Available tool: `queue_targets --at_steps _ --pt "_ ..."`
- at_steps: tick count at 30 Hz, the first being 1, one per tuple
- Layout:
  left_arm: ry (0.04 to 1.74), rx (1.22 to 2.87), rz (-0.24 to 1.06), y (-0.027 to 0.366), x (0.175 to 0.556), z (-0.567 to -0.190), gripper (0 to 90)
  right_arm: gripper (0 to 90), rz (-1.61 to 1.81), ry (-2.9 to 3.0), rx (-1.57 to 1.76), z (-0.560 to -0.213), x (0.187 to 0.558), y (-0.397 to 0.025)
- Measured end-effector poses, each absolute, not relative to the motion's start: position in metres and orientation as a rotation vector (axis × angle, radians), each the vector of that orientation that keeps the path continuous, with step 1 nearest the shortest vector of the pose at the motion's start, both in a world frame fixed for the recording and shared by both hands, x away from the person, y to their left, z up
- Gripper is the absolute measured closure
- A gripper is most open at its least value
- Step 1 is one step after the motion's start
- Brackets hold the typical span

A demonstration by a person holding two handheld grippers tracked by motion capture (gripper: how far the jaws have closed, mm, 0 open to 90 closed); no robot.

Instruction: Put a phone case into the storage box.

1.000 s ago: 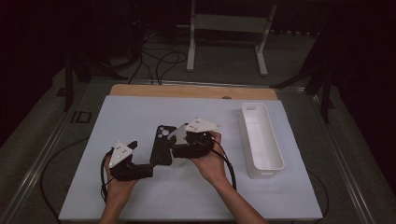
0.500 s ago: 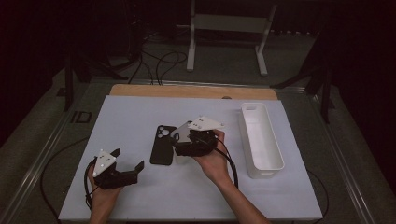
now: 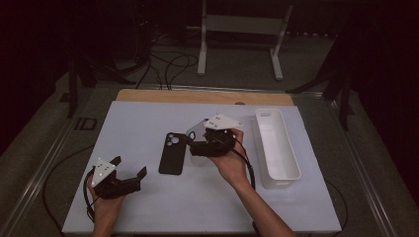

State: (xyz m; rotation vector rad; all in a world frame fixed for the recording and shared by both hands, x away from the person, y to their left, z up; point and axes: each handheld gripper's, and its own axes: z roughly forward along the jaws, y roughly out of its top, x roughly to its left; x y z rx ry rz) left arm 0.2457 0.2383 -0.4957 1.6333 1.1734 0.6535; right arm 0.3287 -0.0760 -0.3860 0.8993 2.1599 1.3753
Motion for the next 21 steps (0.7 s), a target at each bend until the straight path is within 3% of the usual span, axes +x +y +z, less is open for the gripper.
queue_targets --at_steps 21 --pt "1.169 1.647 0.706 0.232 0.246 -0.497 0.0 16.5 1.356 2.106 1.002 -0.378 0.361 -0.097"
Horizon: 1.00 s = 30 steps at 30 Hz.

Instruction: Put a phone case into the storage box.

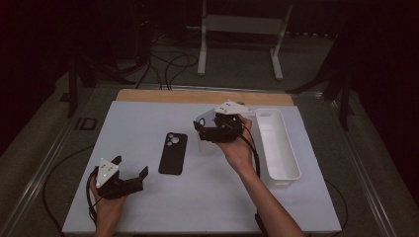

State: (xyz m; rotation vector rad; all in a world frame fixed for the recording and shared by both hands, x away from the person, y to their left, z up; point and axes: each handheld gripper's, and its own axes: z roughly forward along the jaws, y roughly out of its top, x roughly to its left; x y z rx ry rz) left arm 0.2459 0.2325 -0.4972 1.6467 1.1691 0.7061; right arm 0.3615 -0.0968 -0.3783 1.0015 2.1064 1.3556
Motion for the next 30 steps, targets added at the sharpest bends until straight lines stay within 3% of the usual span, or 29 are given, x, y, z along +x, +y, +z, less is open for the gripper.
queue_targets --at_steps 30 --pt "1.181 1.649 0.696 0.230 0.247 -0.498 0.0 16.5 1.306 2.013 1.107 -0.370 0.394 -0.135"
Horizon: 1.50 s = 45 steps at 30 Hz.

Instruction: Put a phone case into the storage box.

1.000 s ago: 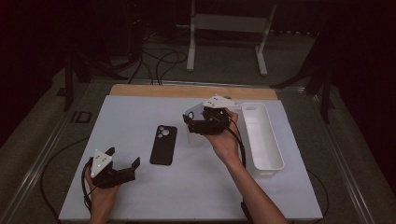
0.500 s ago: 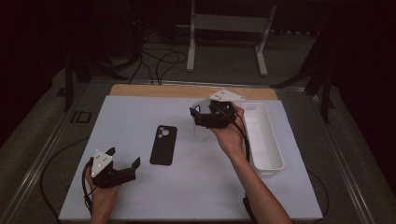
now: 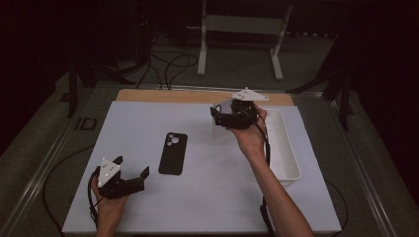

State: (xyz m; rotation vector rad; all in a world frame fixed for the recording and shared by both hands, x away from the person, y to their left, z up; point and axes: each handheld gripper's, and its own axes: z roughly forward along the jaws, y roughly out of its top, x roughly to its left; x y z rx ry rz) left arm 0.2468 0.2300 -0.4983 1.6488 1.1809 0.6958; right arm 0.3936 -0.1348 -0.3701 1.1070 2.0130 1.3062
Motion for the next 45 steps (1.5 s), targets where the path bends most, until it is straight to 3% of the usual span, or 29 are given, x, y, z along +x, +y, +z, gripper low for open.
queue_targets --at_steps 45 --pt "1.186 1.651 0.696 0.229 0.248 -0.499 0.0 16.5 1.245 1.825 1.280 -0.355 0.429 -0.205"
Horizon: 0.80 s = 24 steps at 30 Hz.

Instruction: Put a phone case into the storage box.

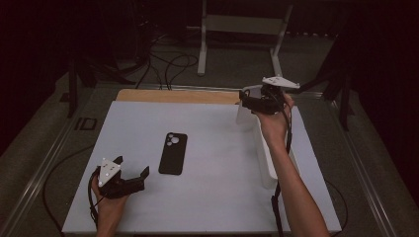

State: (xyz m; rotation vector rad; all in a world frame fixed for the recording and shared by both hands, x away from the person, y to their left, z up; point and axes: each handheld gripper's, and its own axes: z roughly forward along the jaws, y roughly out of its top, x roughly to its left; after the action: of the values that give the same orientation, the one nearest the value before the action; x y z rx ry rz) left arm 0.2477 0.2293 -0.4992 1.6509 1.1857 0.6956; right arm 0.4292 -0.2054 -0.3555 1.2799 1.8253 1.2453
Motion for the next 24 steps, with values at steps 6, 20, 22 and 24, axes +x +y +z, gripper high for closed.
queue_targets --at_steps 6,20,22,24 --pt "1.188 1.652 0.695 0.230 0.248 -0.499 0.0 16.5 1.237 1.784 1.310 -0.355 0.431 -0.213" --pt "1.190 1.648 0.689 0.230 0.248 -0.500 0.0 16.6 1.161 1.741 1.345 -0.356 0.437 -0.231" --pt "1.191 1.648 0.690 0.230 0.248 -0.500 0.0 16.6 1.154 1.741 1.343 -0.356 0.438 -0.233" --pt "1.191 1.648 0.689 0.230 0.248 -0.500 0.0 16.6 1.141 1.733 1.345 -0.356 0.438 -0.237"
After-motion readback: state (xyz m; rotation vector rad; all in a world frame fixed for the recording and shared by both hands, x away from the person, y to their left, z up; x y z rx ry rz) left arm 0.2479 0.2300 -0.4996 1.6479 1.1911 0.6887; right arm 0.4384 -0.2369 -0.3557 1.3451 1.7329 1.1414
